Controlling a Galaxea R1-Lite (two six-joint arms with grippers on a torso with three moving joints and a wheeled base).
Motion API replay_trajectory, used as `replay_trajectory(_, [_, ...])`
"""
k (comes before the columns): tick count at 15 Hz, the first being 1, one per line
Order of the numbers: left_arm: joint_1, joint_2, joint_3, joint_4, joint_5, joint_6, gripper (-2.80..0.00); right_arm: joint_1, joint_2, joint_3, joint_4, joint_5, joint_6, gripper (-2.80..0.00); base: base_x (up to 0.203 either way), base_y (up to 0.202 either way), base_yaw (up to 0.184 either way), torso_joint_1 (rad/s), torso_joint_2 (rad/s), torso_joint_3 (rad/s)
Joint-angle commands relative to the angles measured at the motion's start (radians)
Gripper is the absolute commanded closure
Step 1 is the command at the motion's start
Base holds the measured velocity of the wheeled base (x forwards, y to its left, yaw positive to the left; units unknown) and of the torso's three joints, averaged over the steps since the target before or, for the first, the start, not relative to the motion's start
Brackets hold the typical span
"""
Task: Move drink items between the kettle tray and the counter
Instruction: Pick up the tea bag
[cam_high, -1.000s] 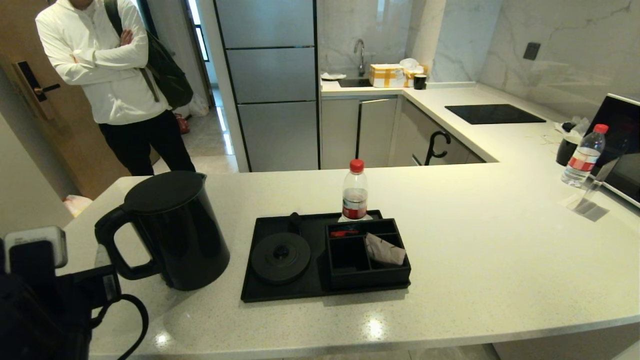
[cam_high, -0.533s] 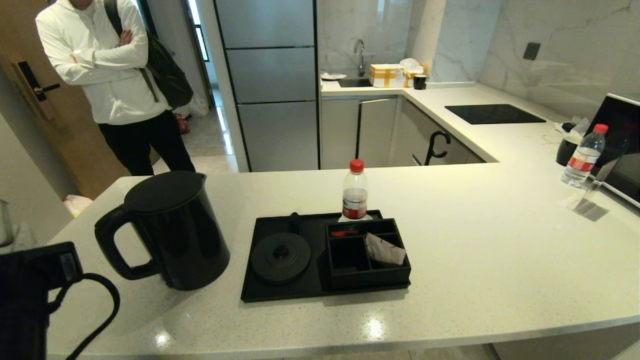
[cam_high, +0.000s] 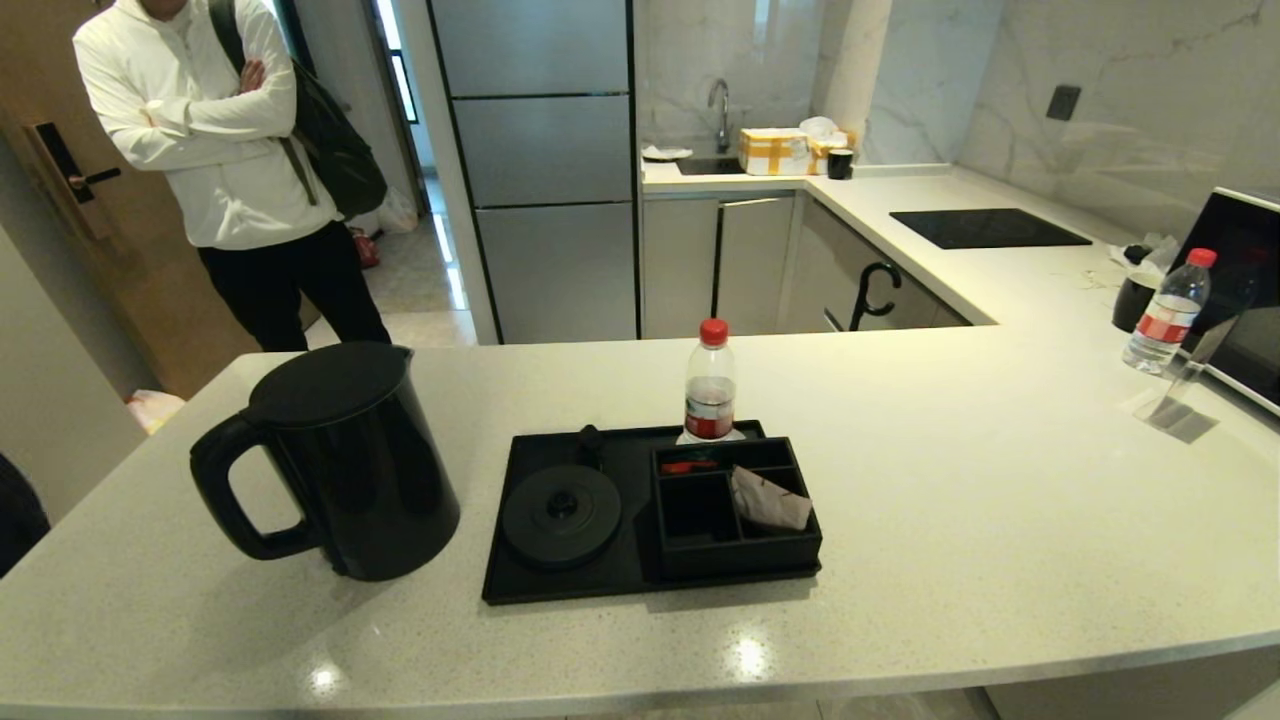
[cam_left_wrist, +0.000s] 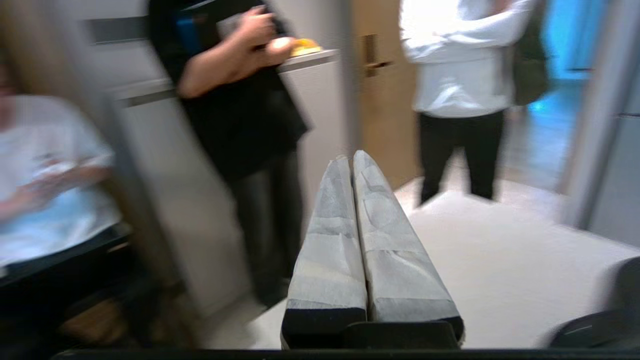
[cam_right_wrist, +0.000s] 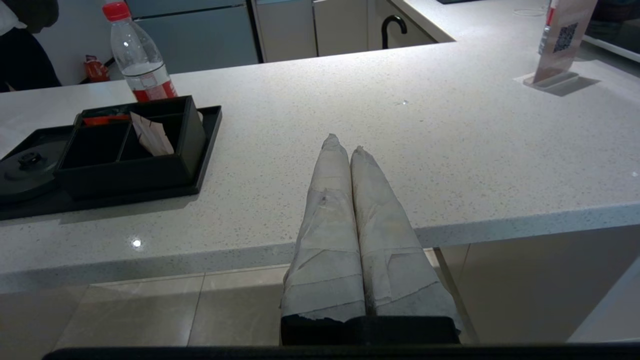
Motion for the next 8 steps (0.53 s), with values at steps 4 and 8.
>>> replay_trajectory(4, [0.108, -0.340, 0.270, 0.017, 0.011, 0.005, 0.00, 0.000, 0.000, 0.030, -0.001, 0.000, 0.000, 0.00, 0.000, 0.000, 0.000, 0.000, 0.00, 0.000])
replay_trajectory(8, [0.201, -0.505, 0.300, 0.036, 0.034, 0.011, 0.00, 0.000, 0.000, 0.030, -0.001, 0.000, 0.000, 0.00, 0.000, 0.000, 0.000, 0.000, 0.00, 0.000])
